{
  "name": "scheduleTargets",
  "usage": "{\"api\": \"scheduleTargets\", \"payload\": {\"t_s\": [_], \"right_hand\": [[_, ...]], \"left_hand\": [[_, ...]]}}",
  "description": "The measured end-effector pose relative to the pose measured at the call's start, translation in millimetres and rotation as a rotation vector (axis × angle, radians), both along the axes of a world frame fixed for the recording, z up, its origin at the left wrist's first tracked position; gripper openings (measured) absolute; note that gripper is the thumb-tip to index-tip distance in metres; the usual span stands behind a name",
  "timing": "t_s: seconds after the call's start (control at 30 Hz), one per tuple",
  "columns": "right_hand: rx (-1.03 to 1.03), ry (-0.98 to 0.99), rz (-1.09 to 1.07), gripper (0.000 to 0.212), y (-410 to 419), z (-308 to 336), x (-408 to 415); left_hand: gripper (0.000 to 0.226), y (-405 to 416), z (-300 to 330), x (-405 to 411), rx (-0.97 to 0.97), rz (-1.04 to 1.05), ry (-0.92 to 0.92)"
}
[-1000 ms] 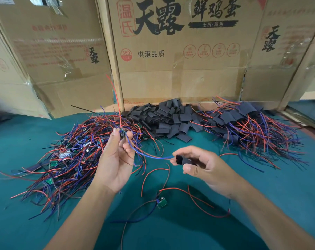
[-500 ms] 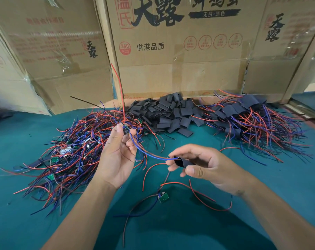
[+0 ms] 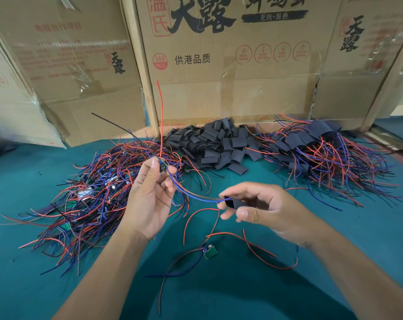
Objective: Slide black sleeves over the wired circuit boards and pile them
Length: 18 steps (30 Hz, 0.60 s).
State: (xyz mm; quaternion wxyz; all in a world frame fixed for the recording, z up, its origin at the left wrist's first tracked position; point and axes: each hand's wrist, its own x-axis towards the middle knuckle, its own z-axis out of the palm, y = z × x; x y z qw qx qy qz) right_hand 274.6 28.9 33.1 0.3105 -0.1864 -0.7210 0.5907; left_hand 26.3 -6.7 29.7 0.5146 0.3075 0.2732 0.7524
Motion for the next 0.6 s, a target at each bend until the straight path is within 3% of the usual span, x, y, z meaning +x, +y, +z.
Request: {"api": "scheduleTargets", "payload": {"t_s": [0.4, 0.5, 0.6], "right_hand": [[0.062, -0.112, -0.038, 0.032, 0.7, -4.5, -0.2], [0.266, -0.278, -0.111, 0.034, -2.5, -2.2, -1.8], [0.633, -0.515, -0.316, 0.041, -5.2, -3.5, -7.0]], "left_hand": [[0.006, -2.0, 2.5, 3.0, 0.009, -0.006, 0.05], [0.008, -2.5, 1.4, 8.4, 0.028, -0.015, 0.142], [0.01, -2.5, -1.7, 20.8, 0.009, -0.054, 0.201]]}}
